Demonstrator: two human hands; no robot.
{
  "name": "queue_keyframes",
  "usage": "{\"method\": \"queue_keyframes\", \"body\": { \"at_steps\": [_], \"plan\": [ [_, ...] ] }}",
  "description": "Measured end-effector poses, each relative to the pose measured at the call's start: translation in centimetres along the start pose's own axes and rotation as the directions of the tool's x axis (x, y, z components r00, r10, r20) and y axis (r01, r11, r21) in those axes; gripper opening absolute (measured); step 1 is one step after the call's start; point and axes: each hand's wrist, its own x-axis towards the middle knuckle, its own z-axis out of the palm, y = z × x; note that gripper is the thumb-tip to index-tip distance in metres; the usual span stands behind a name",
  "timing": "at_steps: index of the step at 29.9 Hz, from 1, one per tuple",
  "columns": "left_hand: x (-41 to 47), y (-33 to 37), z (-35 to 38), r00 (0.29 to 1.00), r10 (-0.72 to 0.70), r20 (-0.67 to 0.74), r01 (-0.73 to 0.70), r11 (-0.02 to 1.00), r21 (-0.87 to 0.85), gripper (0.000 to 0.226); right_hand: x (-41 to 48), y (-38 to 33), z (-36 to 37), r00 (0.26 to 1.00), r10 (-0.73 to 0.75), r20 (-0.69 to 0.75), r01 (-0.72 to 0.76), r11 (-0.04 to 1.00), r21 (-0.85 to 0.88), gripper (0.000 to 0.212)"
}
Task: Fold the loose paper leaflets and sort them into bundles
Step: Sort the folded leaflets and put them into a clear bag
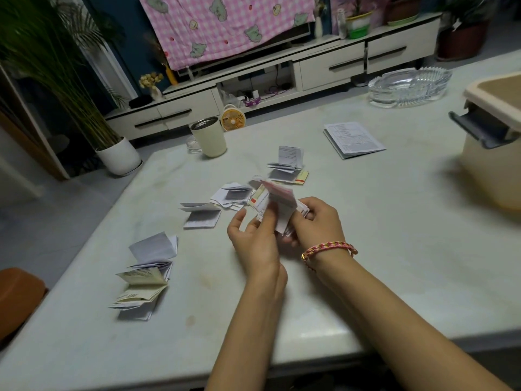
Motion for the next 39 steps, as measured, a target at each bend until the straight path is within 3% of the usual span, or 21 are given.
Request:
{"method": "queue_keyframes", "body": {
  "at_steps": [4, 7, 9, 12, 15, 21, 23, 25, 28, 31, 37, 39],
  "plan": [
    [0.8, -0.7, -0.4, 0.988, 0.005, 0.157, -0.017, 0.997, 0.079, 0.007, 0.4, -0.1, -0.5, 0.996, 0.029, 0.084, -0.030, 0.999, 0.015, 0.025],
    [1.4, -0.8, -0.7, 0.987, 0.068, 0.146, -0.082, 0.993, 0.089, 0.010, 1.0, -1.2, -1.6, 0.963, 0.125, 0.237, -0.136, 0.990, 0.030, 0.024],
    [1.2, -0.8, -0.6, 0.983, 0.081, 0.162, -0.098, 0.990, 0.100, 0.011, 1.4, -1.9, -2.4, 0.954, 0.159, 0.254, -0.176, 0.983, 0.047, 0.026],
    [0.9, -1.1, -0.6, 0.985, 0.082, 0.153, -0.106, 0.981, 0.160, 0.010, 1.3, -1.9, -2.9, 0.945, 0.118, 0.305, -0.158, 0.982, 0.108, 0.021],
    [1.1, -1.2, -0.8, 0.988, 0.084, 0.130, -0.108, 0.975, 0.196, 0.018, 0.8, -1.3, -2.5, 0.931, 0.032, 0.364, -0.055, 0.997, 0.054, 0.007],
    [0.7, -1.0, -0.6, 0.979, 0.001, 0.204, -0.033, 0.987, 0.155, 0.019, 0.7, -0.7, -2.3, 0.963, -0.055, 0.265, 0.090, 0.989, -0.120, 0.011],
    [0.7, -1.0, -0.3, 0.973, -0.012, 0.231, -0.019, 0.991, 0.132, 0.034, 0.6, -0.6, -2.2, 0.973, -0.048, 0.224, 0.079, 0.988, -0.132, 0.011],
    [0.6, -1.1, -0.1, 0.966, 0.014, 0.257, -0.057, 0.985, 0.164, 0.041, 0.4, -0.6, -1.9, 0.971, -0.047, 0.234, 0.090, 0.980, -0.176, 0.011],
    [0.4, -1.4, 0.0, 0.960, 0.115, 0.256, -0.188, 0.940, 0.283, 0.026, -0.3, -0.7, -1.2, 0.951, -0.039, 0.308, 0.109, 0.971, -0.214, 0.012],
    [0.6, -1.6, -0.4, 0.953, 0.160, 0.257, -0.243, 0.911, 0.334, 0.025, -0.7, -0.9, -1.0, 0.932, -0.051, 0.360, 0.165, 0.941, -0.295, 0.019],
    [0.5, -1.6, -0.7, 0.913, 0.200, 0.356, -0.324, 0.885, 0.335, 0.023, -0.5, -0.7, -1.6, 0.919, -0.053, 0.391, 0.177, 0.941, -0.289, 0.010],
    [0.7, -1.3, -0.9, 0.916, 0.139, 0.377, -0.245, 0.937, 0.248, 0.018, -0.2, -0.3, -1.5, 0.925, -0.051, 0.376, 0.134, 0.971, -0.198, 0.006]
  ]
}}
